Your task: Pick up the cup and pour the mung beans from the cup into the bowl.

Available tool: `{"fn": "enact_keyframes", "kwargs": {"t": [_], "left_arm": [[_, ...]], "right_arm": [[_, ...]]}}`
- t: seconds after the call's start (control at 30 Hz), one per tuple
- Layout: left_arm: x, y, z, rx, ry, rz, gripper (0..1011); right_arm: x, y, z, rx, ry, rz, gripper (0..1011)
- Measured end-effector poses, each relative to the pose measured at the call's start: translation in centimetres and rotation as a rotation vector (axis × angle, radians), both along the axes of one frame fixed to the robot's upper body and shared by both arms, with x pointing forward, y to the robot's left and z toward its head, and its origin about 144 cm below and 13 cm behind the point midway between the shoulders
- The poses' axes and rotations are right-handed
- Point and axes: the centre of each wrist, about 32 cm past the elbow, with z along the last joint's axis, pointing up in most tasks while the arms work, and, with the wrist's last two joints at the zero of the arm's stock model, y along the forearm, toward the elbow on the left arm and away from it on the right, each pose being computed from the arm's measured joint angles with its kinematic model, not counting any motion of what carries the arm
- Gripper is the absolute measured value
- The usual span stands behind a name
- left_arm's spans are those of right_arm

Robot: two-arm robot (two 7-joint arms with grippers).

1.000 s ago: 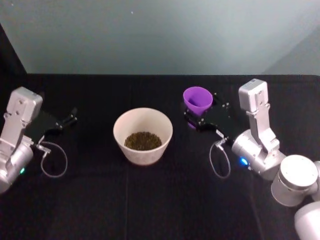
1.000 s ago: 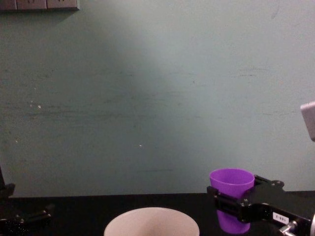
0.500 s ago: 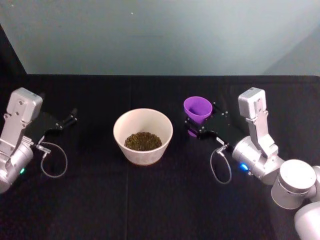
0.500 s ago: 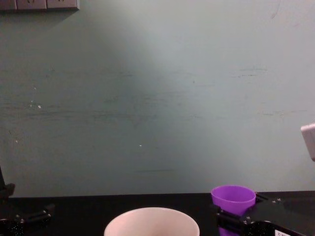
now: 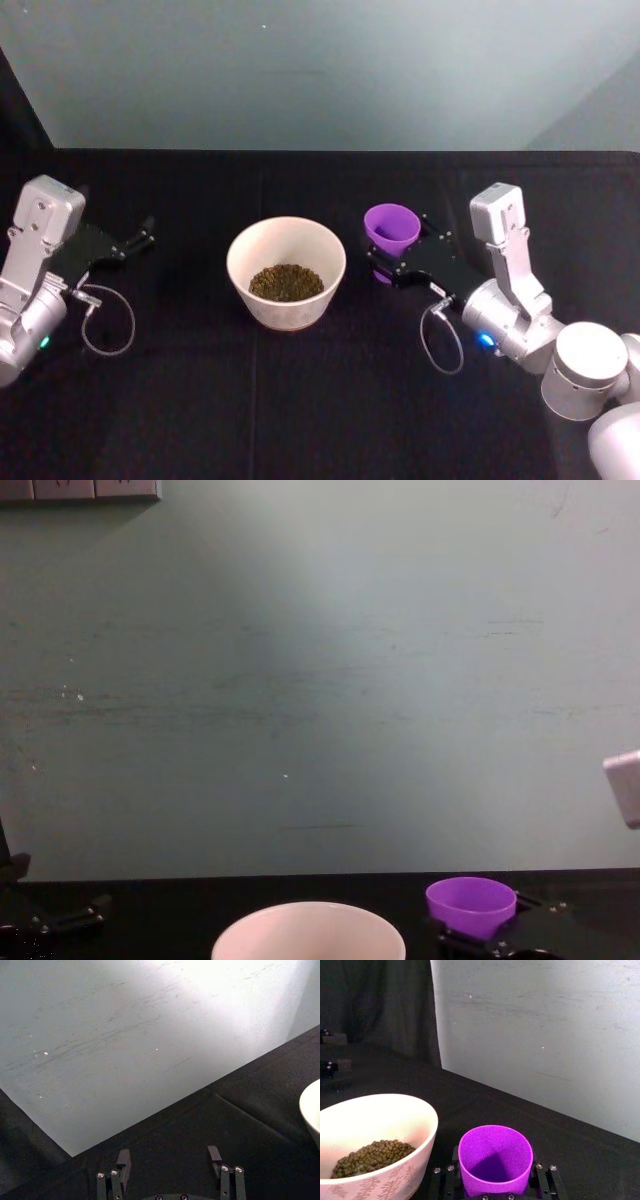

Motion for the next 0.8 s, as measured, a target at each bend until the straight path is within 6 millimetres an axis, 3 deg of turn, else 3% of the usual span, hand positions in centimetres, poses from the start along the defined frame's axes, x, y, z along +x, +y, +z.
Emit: {"fn": "enact_keyframes", "kwargs": {"t": [0.13,0.4,0.8], "left_arm": [[0.0,0.0,0.0,0.000,0.000,0.000,1000],[0.0,0.0,0.0,0.000,0.000,0.000,1000],[0.0,0.0,0.0,0.000,0.000,0.000,1000]], "right_arm": [[0.0,0.1,0.0,0.000,0.003,0.002,784],[0.0,-0.1,0.6,0.006,-0.016,-0.002,998],[-0.4,-0.5,4.4,0.018,-0.127,-0.013,1003]]}}
